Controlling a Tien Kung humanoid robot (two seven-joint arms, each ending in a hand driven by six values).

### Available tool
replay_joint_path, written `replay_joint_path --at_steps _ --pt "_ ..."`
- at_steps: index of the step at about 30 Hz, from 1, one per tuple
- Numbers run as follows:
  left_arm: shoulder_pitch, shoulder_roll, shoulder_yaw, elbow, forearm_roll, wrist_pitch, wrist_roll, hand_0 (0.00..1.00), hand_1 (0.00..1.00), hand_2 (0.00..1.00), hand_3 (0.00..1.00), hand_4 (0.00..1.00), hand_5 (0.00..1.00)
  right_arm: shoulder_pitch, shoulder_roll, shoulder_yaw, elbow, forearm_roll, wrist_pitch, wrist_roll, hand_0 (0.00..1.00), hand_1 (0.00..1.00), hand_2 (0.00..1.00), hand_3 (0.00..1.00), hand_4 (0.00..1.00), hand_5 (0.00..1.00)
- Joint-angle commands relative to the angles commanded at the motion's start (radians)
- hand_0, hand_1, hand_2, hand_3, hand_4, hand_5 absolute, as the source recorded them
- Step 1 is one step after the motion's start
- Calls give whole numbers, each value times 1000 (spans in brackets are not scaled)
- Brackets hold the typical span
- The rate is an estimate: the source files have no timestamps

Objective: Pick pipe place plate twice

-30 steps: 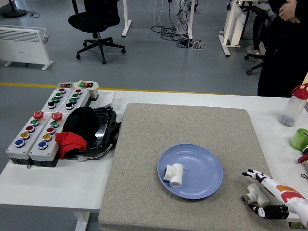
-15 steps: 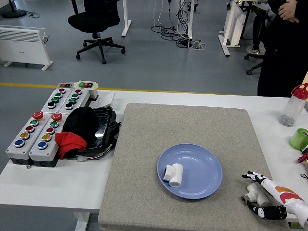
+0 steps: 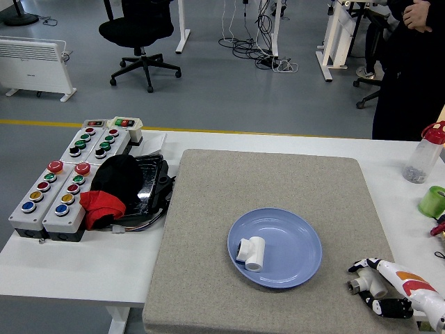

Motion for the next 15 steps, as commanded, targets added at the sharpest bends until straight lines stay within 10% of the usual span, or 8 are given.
replay_joint_path --at_steps 15 --pt "-3 1 7 0 -10 -1 -1 711 749 717 658 401 998 38 6 8 25 10 -12 0 461 541 611 654 393 93"
